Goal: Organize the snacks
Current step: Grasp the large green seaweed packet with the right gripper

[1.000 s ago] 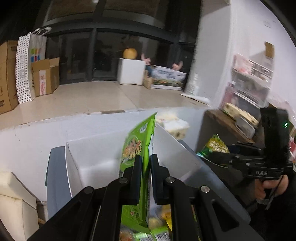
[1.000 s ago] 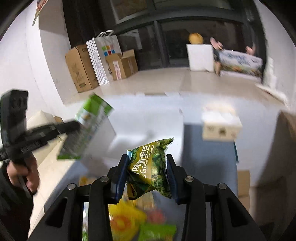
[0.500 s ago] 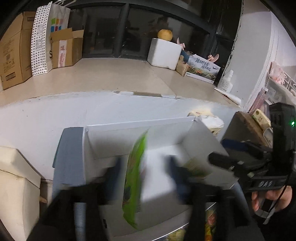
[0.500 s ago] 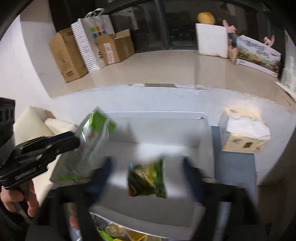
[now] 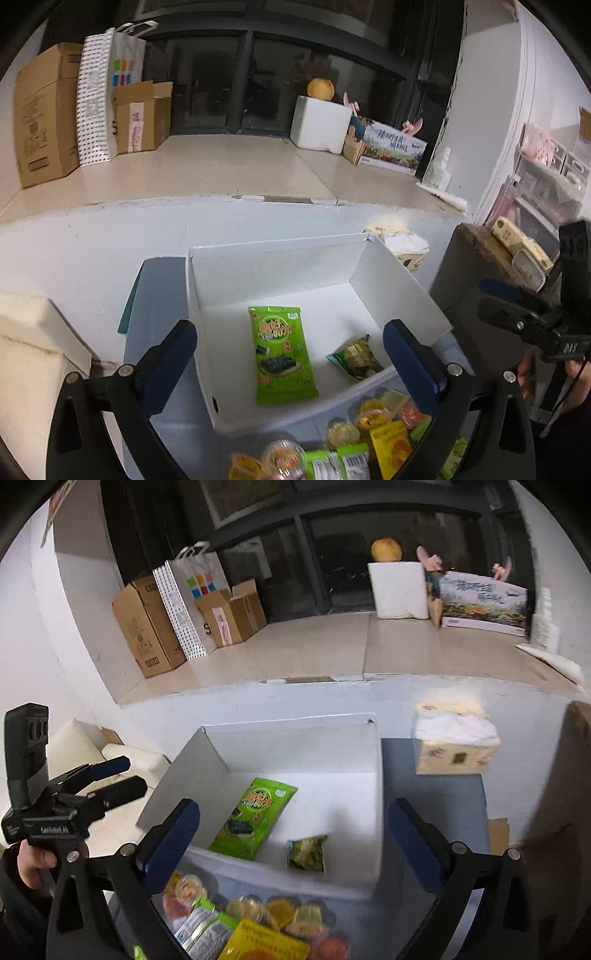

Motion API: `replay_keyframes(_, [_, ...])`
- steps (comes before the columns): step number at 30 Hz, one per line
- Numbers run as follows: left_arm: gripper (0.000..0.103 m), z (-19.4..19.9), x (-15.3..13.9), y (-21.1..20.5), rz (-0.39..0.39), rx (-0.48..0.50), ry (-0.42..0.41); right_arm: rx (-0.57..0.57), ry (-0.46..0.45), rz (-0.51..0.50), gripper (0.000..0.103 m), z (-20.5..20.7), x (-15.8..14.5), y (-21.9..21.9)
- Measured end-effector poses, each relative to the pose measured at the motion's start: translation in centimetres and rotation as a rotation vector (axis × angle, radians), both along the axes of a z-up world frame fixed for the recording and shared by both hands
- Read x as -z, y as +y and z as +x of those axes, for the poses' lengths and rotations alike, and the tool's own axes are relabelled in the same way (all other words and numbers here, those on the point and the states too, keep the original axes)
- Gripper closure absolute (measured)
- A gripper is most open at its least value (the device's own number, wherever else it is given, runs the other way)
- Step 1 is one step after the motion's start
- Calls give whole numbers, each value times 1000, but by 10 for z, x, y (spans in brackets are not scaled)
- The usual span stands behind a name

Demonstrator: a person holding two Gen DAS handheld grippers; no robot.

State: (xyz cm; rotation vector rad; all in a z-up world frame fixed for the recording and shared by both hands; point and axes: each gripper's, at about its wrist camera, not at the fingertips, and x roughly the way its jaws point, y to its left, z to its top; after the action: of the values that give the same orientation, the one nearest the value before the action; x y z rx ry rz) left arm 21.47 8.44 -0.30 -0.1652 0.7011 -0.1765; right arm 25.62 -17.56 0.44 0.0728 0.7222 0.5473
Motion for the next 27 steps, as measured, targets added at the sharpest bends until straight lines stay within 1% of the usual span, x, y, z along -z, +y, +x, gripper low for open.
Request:
replay_keyframes(3, [0,-25,0,2,-29,7,-6,5,-1,17,0,-29,0,-12])
replay_keyframes(7, [0,-63,11,-5,20,-13,-17,27,37,-1,0,-68,17,-21])
replay_keyframes(10, [0,-92,26,-13,39,-4,3,61,80,-25,0,-95,43,-32])
replay_keyframes(11, [0,-104,33,-15,33,-5,16,76,96,-36,0,-100,51,-36])
replay_keyframes(13, [0,-117,44,-17,33,-8,40,101,140,-91,0,-111,72,-44])
replay_keyframes(16, [0,-138,63,-19,41,-4,78,107,203,-165,0,-122,101,-49])
replay_keyframes(19, [0,-153,80,-15,39,3,124,103,245,-213,0,-128,123,-47])
replay_keyframes(23, [0,-168,96,-12,38,5,177,97,264,-263,0,-125,139,-37])
replay_keyframes(25, [0,-175,99,-16,72,10,179,100,267,-282,0,-123,146,-33])
replay_keyframes(27, [0,-180,101,-21,95,40,185,109,264,-307,0,-119,150,-30])
